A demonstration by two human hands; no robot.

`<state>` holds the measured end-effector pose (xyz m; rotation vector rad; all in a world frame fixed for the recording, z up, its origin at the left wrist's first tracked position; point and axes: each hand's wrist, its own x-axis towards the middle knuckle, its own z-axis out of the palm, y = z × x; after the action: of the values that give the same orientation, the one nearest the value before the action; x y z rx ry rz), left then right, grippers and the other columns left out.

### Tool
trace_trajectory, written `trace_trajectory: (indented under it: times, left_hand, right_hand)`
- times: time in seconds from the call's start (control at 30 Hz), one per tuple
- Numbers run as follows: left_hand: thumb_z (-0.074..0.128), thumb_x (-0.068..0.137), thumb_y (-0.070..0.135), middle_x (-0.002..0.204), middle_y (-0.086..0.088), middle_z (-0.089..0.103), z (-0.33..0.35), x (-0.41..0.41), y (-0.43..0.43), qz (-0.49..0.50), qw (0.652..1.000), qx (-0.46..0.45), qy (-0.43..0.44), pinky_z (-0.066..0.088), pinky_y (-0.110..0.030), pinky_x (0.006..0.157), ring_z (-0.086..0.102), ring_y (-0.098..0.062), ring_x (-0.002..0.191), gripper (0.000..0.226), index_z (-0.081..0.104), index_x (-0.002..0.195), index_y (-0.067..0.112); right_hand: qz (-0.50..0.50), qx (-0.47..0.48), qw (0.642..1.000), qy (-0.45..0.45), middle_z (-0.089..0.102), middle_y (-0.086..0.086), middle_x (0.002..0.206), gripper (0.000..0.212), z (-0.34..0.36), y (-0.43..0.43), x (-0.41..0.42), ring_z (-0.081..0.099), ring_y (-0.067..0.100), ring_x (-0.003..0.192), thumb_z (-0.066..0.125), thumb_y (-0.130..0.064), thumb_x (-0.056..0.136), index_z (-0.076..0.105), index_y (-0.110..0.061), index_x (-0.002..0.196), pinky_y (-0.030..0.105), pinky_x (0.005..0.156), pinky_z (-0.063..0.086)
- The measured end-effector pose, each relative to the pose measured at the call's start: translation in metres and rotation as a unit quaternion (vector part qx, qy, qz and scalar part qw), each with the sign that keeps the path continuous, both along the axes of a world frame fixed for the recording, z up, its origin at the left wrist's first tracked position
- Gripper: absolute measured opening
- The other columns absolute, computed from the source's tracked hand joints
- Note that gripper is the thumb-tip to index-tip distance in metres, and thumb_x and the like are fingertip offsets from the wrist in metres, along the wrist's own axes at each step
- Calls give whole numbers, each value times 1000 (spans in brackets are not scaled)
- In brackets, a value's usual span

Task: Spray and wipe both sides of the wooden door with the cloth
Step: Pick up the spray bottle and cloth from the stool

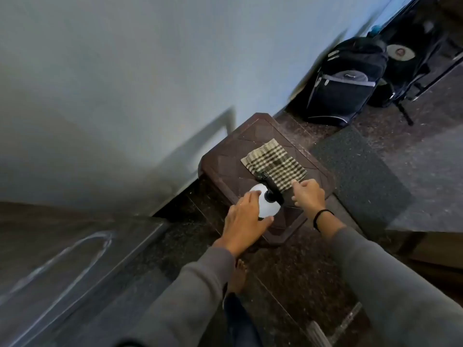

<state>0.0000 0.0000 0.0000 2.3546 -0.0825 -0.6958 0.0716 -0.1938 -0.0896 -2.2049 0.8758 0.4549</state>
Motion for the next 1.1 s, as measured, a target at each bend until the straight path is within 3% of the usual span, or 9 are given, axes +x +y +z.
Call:
trace_trajectory:
  times: [0.1, 0.2, 0.37, 0.5, 0.63, 0.8, 0.9, 1.0, 1.1]
  left_hand:
    - [66, 97, 34, 147, -1, 50, -6, 8, -20, 74, 996, -44, -4, 37, -40, 110, 47, -22, 134, 59, 42, 147, 16]
    - [69, 95, 35, 131, -1, 62, -8, 15, -32, 146, 988, -50, 9, 49, -40, 98, 58, -25, 121, 44, 56, 134, 19]
    - [62, 97, 51, 118, -2, 70, 2, 21, -36, 165, 985, -53, -5, 50, -35, 88, 64, -22, 110, 41, 66, 122, 19]
    - [62, 98, 47, 115, -3, 73, 3, 15, -26, 198, 978, -72, 8, 54, -37, 91, 67, -23, 109, 37, 69, 121, 19]
    - [61, 97, 49, 105, 2, 75, 12, 1, -8, 226, 969, -101, -6, 57, -41, 89, 68, -18, 103, 34, 74, 113, 21]
    - [63, 96, 51, 95, 1, 75, 42, -19, 19, 250, 960, -113, -50, 54, -34, 80, 68, -18, 93, 34, 74, 101, 19]
    - [62, 98, 47, 83, 2, 71, 67, -33, 34, 286, 940, -183, -34, 50, -32, 77, 66, -10, 84, 29, 68, 84, 22]
    - [61, 100, 43, 79, 2, 68, 99, -56, 53, 323, 909, -263, -34, 45, -30, 76, 65, -10, 80, 30, 61, 75, 27]
    - [60, 100, 43, 64, 6, 64, 133, -86, 74, 319, 895, -306, -60, 48, -27, 75, 64, -10, 67, 40, 57, 69, 19]
  right_hand:
    - [-159, 91, 983, 16, 66, 18, 121, 51, -11, 2, 23, 68, 27, 95, 69, -39, 94, 59, 1, 125, 39, 72, 60]
    - [-262, 179, 948, 18, 48, 18, 146, 84, -17, 8, 37, 55, 35, 126, 81, -30, 86, 36, 2, 149, 48, 101, 52]
    - [-270, 192, 943, 5, 67, 9, 94, 31, -14, 7, 42, 63, 27, 95, 84, -22, 77, 61, -6, 90, 44, 80, 54]
    - [-252, 272, 927, -59, 66, 7, 110, 19, 5, 7, 36, 63, 29, 109, 69, -20, 85, 57, -15, 98, 52, 98, 53]
    - [-167, 233, 955, -73, 61, 8, 130, 68, 33, 9, 21, 59, 28, 119, 69, -43, 75, 50, -9, 131, 55, 102, 50]
    - [38, 175, 977, -115, 64, 3, 98, 20, 81, 23, -28, 65, 26, 93, 56, -31, 99, 48, -15, 107, 49, 80, 54]
    - [171, 152, 970, -86, 64, 13, 96, 27, 114, 37, -63, 66, 31, 87, 51, -31, 103, 39, -24, 126, 51, 74, 53]
    - [288, 179, 937, -78, 66, 17, 105, 58, 146, 61, -107, 66, 39, 93, 48, -18, 106, 18, -33, 154, 56, 85, 55]
    - [391, 190, 898, -68, 64, 5, 128, 45, 167, 85, -147, 57, 44, 112, 46, -14, 106, 47, -45, 139, 63, 97, 47]
